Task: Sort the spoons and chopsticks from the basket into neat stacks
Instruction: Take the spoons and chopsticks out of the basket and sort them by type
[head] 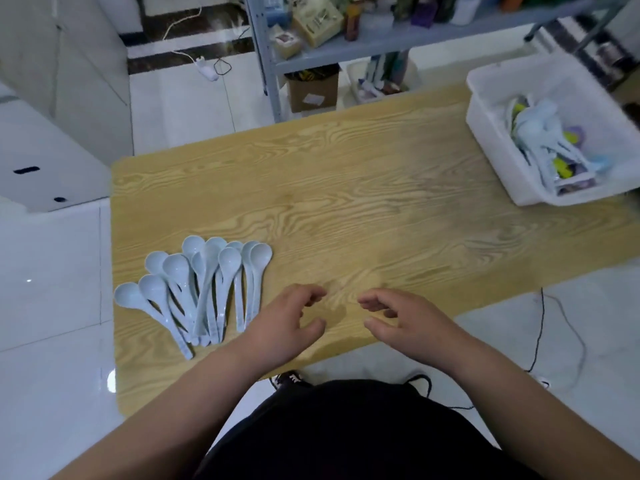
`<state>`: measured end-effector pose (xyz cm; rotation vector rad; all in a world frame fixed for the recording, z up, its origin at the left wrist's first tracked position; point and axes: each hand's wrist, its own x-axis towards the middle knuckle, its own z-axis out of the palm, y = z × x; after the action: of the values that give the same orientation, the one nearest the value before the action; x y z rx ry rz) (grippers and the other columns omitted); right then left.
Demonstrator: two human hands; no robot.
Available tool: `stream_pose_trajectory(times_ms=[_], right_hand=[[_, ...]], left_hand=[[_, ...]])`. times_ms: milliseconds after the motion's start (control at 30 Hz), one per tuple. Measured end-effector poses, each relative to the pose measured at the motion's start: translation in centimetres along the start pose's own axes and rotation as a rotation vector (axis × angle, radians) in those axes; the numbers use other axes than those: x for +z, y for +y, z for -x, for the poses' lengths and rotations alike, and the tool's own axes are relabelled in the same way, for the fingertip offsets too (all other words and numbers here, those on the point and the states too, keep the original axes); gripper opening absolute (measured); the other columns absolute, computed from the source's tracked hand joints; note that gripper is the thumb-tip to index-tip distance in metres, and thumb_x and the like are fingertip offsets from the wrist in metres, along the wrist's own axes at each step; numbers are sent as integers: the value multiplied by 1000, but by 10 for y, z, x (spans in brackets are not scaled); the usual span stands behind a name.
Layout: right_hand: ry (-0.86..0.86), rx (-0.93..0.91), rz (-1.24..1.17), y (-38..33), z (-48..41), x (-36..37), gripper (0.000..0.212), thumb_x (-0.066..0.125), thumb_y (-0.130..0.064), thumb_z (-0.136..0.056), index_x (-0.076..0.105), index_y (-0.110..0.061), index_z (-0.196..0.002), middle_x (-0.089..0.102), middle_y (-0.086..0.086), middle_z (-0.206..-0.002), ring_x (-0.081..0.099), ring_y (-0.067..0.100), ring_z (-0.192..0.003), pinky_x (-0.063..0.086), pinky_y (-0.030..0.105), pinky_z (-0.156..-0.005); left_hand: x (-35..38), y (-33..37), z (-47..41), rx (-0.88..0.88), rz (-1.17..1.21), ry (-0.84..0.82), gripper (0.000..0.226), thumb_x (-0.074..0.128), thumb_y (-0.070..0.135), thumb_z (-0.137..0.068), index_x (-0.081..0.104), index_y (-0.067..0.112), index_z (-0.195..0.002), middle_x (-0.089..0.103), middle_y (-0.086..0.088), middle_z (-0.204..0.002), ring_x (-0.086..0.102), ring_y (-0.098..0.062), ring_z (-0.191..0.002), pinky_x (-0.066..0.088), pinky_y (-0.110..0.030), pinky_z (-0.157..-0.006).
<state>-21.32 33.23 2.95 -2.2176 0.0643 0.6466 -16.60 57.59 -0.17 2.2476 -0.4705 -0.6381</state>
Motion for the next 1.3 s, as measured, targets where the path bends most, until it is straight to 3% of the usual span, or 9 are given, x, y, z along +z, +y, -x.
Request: stream_pose_trajectory(times_ms=[267,500,700,933,1100,1300], right_hand=[[75,19,-66,123,86,-85,33,62,-35,-96,61,-34,-129,58,-26,-121,53,-13,-114,45,16,-99],[92,34,-57,191,115,-158,29,59,-40,-96,60,-39,-126,57,-30,-115,51,-15,-112,47,21,-99],[147,40,-39,214,94,-213,25,61,-35,-96,64,-35,-121,62,-25,-117,53,-14,-110,51,24,-95],[165,81,-38,223,68,-270,23,62,-36,-95,64,-37,-118,65,-22,-114,57,-10,-109,52,26,-95],[139,88,-49,244,44,-303,23,64,-33,-95,64,-36,-118,67,-20,-112,59,-10,-106,52,26,-95],[-21,-15,46,283,-1,-366,27,62,-36,-95,65,-31,-122,67,-19,-112,60,-7,-105,52,23,-94]], left_hand=[[84,128,-65,59,-81,-15,36,65,21,-92,58,28,-126,57,16,-115,55,4,-108,46,-13,-91],[144,210,-111,71,-66,-17,34,64,21,-92,59,31,-124,59,21,-113,57,4,-107,46,-12,-89],[163,232,-151,108,-65,-81,33,63,23,-92,59,32,-124,58,23,-111,56,6,-106,45,-11,-88],[164,257,-222,164,-41,-170,30,62,24,-92,59,34,-120,58,23,-107,58,6,-100,52,-24,-88],[167,292,-277,159,5,-104,28,62,22,-92,61,31,-119,60,21,-106,60,3,-97,53,-24,-85],[186,322,-329,25,16,-18,28,60,21,-93,60,31,-119,62,19,-108,58,6,-99,50,-17,-83]])
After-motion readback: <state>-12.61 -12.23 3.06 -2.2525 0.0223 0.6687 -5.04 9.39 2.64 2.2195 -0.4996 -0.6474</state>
